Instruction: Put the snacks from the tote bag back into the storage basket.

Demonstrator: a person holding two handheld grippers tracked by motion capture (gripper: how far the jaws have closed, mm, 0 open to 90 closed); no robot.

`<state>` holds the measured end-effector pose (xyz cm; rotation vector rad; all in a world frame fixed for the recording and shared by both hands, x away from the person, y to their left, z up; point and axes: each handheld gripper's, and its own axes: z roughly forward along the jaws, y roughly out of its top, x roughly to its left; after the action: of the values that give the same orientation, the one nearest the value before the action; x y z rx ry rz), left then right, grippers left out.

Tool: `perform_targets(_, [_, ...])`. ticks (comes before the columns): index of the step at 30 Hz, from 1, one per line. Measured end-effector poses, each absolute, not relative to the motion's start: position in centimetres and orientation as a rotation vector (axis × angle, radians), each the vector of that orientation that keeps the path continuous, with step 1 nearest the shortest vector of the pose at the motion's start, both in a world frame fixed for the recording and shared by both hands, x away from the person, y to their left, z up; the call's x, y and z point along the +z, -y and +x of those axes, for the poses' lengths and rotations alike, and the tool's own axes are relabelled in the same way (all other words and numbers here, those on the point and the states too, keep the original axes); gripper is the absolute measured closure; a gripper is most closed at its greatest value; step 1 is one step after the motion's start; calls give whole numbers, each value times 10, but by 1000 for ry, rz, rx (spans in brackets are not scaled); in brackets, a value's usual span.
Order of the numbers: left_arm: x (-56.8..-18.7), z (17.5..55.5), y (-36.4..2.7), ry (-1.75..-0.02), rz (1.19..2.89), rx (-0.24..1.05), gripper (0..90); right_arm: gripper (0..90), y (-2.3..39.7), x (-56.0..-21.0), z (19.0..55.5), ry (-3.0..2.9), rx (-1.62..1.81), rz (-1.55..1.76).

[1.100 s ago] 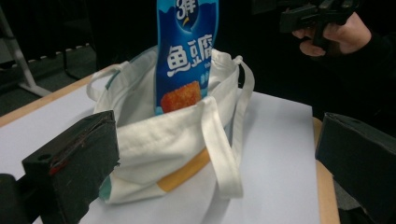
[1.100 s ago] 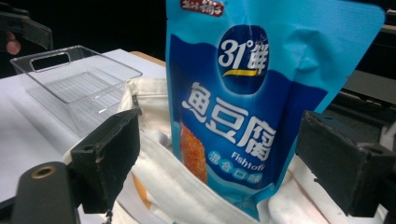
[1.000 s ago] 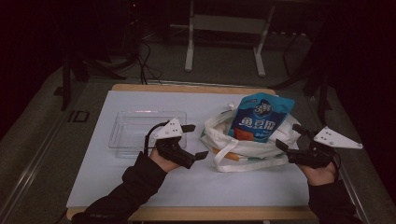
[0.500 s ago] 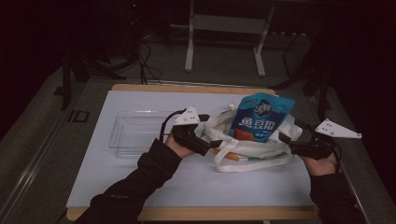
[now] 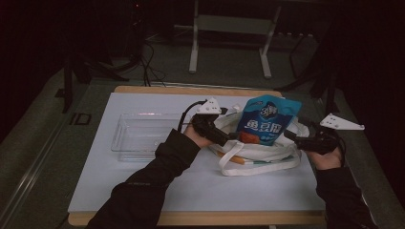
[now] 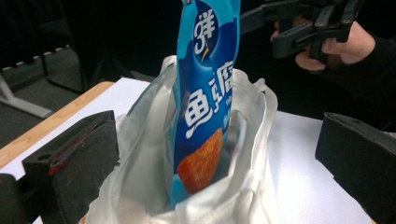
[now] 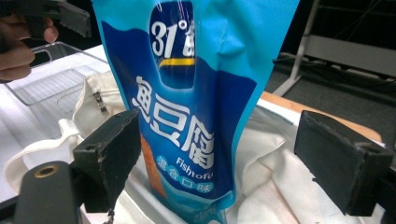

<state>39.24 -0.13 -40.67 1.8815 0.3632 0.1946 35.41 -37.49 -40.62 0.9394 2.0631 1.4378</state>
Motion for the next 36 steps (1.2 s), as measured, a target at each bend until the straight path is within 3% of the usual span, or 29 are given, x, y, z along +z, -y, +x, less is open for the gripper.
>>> perform_targets(7, [-411,405,22,-348,1917,169,13,139,373,-412,365,-2092,1463,950])
perform_targets(15, [-416,414,42,-368,1944,172,167,180,361,-420,376,-2132,1421,946])
perform_targets(18, [-420,418,48,-398,1960,174,245,226,359,-423,380,-2143,1422,945])
perform_targets(19, [-421,420,51,-416,1969,177,324,277,357,-425,383,-2154,1428,932])
perform_targets(21, [-424,422,55,-415,1968,157,343,291,357,-426,384,-2156,1427,928])
perform_targets(24, [-425,424,60,-421,1957,140,384,385,356,-427,389,-2178,1416,913])
perform_targets(36, [-426,430,71,-401,2015,175,616,521,351,-431,401,-2235,1438,898])
